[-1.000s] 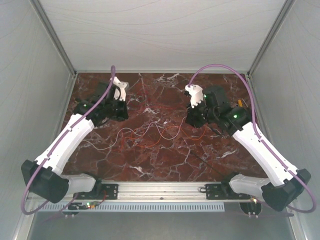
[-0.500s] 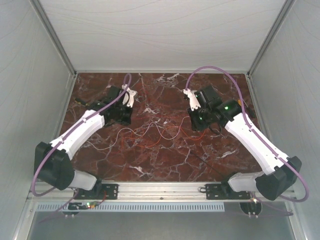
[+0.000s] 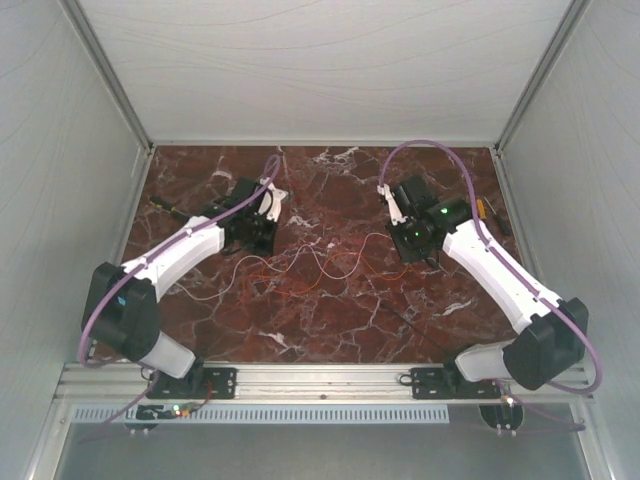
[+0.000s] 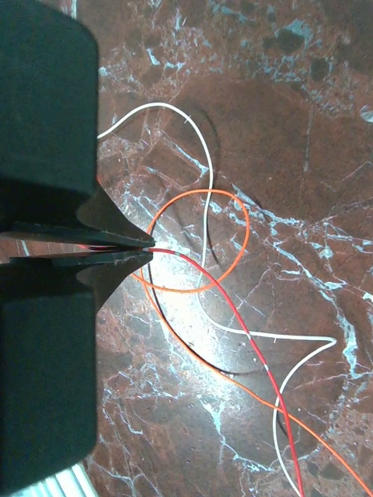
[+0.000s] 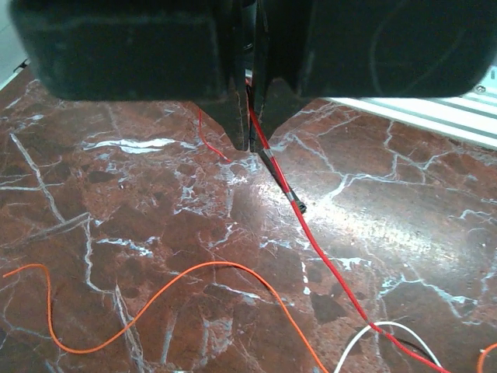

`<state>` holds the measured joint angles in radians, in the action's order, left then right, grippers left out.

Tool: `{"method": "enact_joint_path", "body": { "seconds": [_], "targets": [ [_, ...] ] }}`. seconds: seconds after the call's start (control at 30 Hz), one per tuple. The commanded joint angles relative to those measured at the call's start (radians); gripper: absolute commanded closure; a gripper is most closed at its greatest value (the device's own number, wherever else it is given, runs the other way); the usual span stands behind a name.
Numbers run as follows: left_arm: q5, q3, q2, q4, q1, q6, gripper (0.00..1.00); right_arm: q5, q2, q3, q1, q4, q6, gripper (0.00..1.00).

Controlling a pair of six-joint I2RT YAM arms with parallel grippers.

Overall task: Zip-tie the wires
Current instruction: Place the cable at the center of the board.

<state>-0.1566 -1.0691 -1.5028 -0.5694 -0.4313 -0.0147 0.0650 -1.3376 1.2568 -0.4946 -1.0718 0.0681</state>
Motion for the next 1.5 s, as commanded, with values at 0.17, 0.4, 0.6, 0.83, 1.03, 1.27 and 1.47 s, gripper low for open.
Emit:
{"method": "enact_joint_path", "body": {
  "seconds": [0.17,0.4,0.6,0.83,1.03,1.27,1.47],
  "targets": [
    [-0.074,0.036,-0.048,0.058,-0.012,0.008,0.88,0.051,-0.068,-0.050,0.027,0.066,-0.011,1.00],
    [-0.097,0.047,-0.050,0.069,-0.012,0.021,0.80,0.059,-0.106,-0.098,0.030,0.126,-0.014,1.00],
    [-0.112,0.053,-0.025,0.070,-0.012,0.026,0.68,0.045,-0.135,-0.131,0.030,0.159,-0.026,1.00],
    [-0.191,0.072,0.021,0.067,-0.012,-0.001,0.46,0.025,-0.169,-0.148,0.031,0.180,-0.023,1.00],
    [-0.199,0.091,0.067,0.086,-0.012,0.014,0.22,0.034,-0.192,-0.153,0.030,0.195,-0.017,1.00],
    [-0.189,0.074,0.094,0.080,-0.012,0.031,0.16,0.050,-0.218,-0.130,0.030,0.196,0.000,0.87],
    [-0.188,0.048,0.120,0.071,-0.029,0.073,0.20,0.107,-0.222,-0.131,0.030,0.183,0.017,0.47]
  ]
}}
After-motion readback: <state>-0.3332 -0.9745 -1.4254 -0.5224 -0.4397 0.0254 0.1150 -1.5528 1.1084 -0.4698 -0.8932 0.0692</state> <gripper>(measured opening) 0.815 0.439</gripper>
